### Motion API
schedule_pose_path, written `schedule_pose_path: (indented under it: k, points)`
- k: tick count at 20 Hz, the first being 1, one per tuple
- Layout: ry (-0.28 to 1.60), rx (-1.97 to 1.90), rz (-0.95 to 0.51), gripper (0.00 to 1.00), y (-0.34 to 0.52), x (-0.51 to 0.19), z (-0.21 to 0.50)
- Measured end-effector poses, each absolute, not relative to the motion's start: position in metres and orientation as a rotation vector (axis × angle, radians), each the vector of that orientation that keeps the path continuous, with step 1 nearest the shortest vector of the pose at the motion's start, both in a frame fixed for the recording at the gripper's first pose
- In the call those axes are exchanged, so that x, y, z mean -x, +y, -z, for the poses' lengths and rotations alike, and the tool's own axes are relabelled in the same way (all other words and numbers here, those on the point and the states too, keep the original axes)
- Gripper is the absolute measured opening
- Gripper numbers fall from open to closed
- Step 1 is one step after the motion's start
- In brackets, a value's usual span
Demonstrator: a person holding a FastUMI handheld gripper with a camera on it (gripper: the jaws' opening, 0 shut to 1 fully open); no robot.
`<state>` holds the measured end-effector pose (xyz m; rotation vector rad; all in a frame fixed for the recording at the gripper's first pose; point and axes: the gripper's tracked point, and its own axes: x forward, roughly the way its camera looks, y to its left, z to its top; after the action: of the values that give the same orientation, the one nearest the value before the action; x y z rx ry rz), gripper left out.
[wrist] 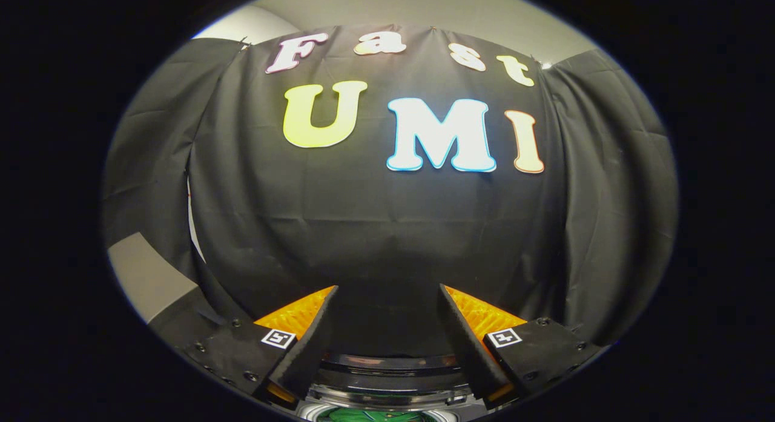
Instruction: Put the clothes into the washing machine and then close the washing machine lid.
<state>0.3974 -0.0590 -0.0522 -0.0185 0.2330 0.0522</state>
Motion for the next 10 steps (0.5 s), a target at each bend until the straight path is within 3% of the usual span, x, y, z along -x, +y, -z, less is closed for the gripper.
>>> schedule_pose_path:
  k: [10]
  points:
    - [0.211, -0.055, -0.051, 0.99, -0.061, -0.389, 0.058]
